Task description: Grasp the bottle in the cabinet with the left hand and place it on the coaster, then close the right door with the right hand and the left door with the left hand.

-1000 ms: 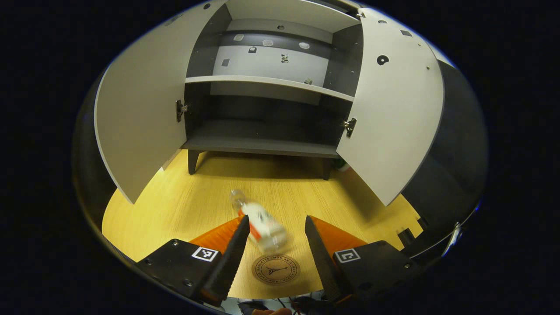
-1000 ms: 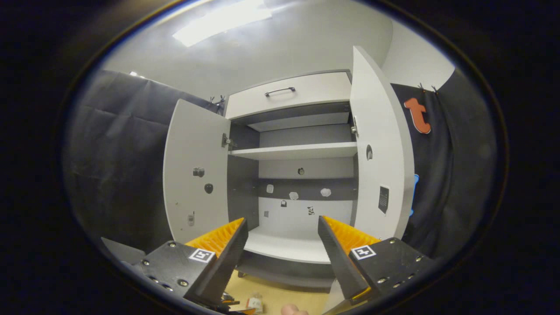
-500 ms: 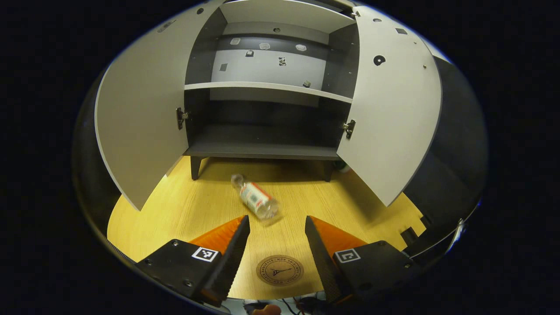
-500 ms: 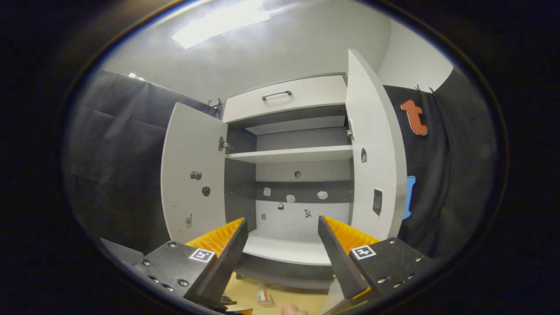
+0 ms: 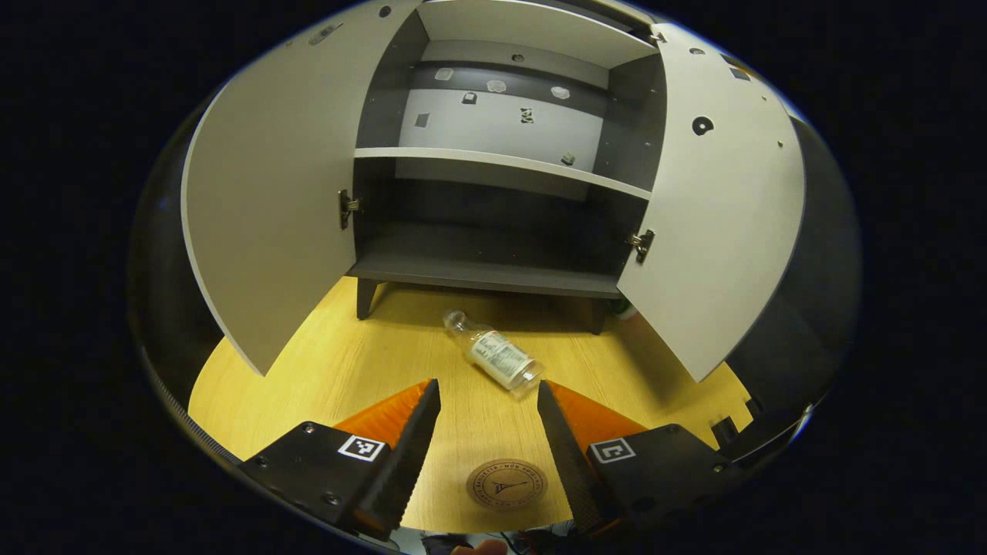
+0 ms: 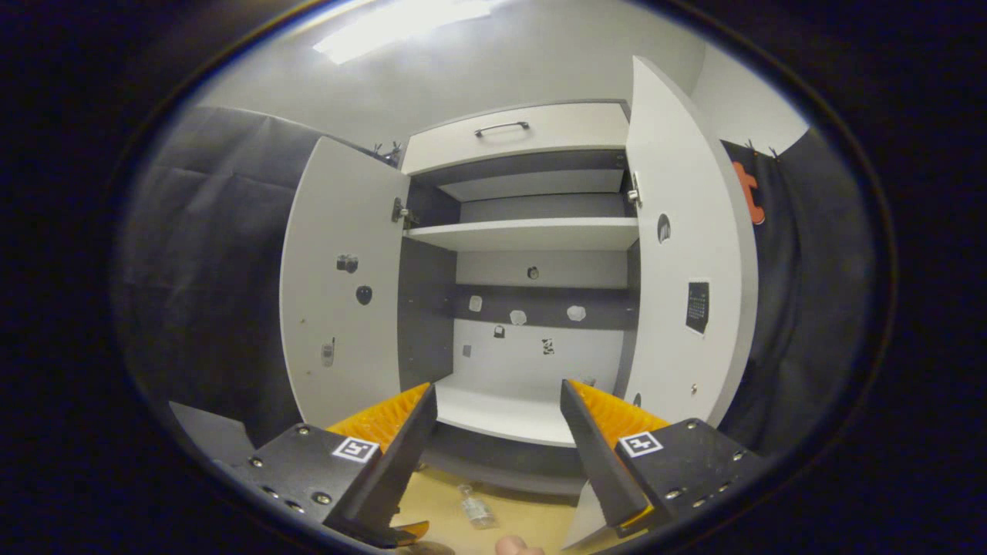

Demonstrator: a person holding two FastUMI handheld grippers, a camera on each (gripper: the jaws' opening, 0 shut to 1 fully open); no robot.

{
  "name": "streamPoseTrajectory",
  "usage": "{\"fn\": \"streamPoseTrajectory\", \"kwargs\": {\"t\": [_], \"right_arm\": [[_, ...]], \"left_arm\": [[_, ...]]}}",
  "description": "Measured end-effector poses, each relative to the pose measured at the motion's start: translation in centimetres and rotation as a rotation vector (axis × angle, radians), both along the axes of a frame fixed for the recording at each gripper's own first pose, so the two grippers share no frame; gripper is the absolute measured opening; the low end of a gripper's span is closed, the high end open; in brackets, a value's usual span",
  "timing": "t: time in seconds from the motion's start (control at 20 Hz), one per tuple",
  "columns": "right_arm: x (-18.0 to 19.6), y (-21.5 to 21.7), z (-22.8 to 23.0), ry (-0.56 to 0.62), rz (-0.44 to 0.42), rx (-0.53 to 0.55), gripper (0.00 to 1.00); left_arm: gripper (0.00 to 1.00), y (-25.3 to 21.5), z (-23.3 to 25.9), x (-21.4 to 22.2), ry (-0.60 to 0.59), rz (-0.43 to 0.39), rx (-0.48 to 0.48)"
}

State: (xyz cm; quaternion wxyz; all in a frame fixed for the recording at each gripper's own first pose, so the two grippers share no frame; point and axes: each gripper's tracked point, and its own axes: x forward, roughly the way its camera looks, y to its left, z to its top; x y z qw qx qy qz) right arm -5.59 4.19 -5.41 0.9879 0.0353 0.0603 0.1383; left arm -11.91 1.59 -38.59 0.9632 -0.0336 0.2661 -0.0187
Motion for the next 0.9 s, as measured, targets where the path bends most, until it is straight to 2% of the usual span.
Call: {"fn": "streamPoseTrajectory", "kwargs": {"t": [0.15,0.25,0.55,0.9], "right_arm": [[0.1,0.2,0.8,-0.026,0.000,-0.001,0.97],[0.2,-0.1,1.1,-0.036,-0.009,-0.005,0.97],[0.2,-1.4,2.0,-0.058,-0.045,-0.007,0.97],[-0.3,-3.4,2.9,-0.094,-0.094,-0.021,0.97]], "left_arm": [[0.82,1.2,1.2,0.4,-0.015,0.030,0.004],[0.82,1.9,3.4,0.9,-0.066,0.045,0.022],[0.81,2.7,13.3,2.0,-0.235,0.084,0.056],[0.81,2.2,23.3,2.2,-0.336,0.097,0.072]]}}
